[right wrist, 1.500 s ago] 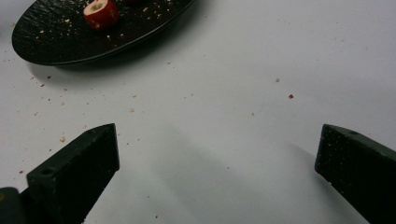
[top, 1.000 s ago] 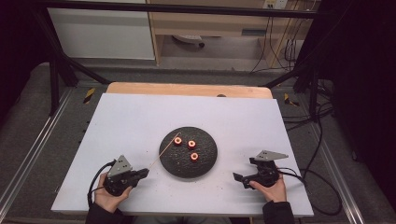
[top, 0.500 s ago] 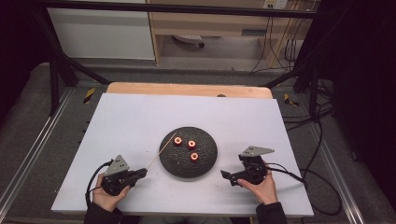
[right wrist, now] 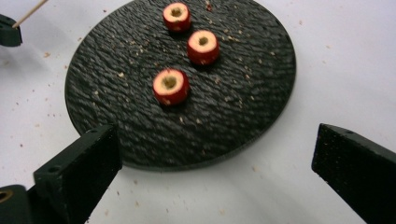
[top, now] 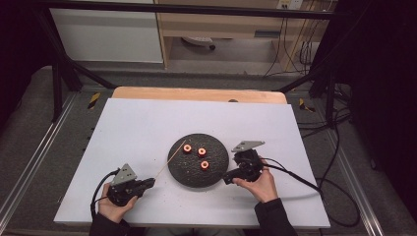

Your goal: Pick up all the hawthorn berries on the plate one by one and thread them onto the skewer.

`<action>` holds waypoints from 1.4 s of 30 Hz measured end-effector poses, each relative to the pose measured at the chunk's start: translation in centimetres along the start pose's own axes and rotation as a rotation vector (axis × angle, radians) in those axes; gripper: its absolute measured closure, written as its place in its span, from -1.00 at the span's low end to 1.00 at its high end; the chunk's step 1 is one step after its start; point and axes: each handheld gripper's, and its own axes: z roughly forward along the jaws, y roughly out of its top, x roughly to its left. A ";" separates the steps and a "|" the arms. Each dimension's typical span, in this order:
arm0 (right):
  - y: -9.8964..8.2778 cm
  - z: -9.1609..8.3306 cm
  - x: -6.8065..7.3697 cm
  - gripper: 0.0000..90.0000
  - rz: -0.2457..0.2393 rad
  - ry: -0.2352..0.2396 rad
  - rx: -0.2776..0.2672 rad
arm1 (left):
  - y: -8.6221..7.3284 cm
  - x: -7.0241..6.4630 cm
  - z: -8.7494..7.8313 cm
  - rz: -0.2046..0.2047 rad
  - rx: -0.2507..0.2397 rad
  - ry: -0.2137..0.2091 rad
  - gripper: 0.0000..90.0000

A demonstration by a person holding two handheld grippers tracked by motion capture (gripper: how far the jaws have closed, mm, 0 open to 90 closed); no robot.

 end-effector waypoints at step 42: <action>5.1 7.5 2.0 0.26 0.030 0.057 0.279 | 0.1 -0.1 0.1 0.017 0.007 0.005 0.96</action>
